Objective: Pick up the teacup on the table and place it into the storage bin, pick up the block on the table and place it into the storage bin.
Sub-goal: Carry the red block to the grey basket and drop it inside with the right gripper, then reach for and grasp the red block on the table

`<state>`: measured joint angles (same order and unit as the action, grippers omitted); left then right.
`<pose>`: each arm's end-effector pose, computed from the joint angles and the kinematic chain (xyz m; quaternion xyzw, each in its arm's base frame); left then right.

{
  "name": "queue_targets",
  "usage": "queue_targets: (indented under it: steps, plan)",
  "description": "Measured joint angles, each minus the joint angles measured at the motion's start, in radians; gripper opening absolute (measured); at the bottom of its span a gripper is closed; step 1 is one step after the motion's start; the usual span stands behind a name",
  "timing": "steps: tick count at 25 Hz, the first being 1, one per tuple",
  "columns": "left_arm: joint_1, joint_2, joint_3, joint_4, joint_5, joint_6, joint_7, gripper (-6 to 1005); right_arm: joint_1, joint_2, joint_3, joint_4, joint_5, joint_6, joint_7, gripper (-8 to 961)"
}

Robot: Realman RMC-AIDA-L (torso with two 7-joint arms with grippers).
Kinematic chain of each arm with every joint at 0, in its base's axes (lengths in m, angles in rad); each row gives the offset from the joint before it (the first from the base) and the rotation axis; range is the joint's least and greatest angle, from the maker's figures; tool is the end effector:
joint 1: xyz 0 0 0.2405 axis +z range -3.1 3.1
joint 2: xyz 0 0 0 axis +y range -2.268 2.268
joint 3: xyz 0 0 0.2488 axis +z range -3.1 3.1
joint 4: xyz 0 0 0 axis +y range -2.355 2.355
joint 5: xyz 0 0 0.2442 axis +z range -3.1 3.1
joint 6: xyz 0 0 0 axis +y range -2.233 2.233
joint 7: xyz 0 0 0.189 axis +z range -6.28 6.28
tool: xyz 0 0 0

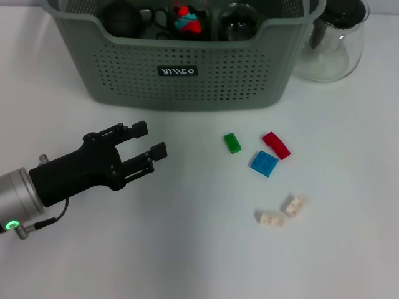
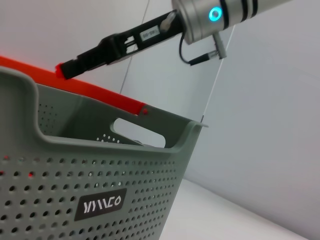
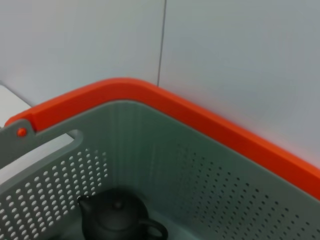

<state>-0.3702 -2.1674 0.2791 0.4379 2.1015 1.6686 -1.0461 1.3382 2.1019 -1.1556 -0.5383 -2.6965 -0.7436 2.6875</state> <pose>-0.3047 0.2883 -0.0662 -0.8722 -0.2647 -0.3615 0.1962 0.0170 0.5547 -0.0918 -0.9010 0.2609 0.0079 0.3464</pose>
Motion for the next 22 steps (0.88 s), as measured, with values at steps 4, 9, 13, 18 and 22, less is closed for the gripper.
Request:
queue_targets:
  steps: [4,9,13,18,22]
  plan:
    - [-0.002,0.000,0.000,0.000,0.000,-0.001,0.000,659,0.017,0.004,-0.014,0.088,0.003,0.065,-0.001,206]
    - [-0.006,-0.002,0.000,-0.002,0.000,-0.001,0.000,659,0.011,0.005,-0.048,0.128,0.032,0.077,-0.002,209]
    - [-0.009,-0.002,0.000,-0.002,0.000,-0.001,0.000,659,0.009,0.006,-0.082,0.133,0.068,0.084,-0.044,211]
    - [0.000,-0.002,-0.002,-0.002,0.000,-0.001,0.000,659,0.001,0.004,-0.088,0.113,0.128,0.095,-0.080,250]
    - [0.004,0.000,-0.013,-0.001,0.000,0.005,0.000,659,-0.055,-0.001,-0.087,-0.035,0.133,-0.028,-0.075,397]
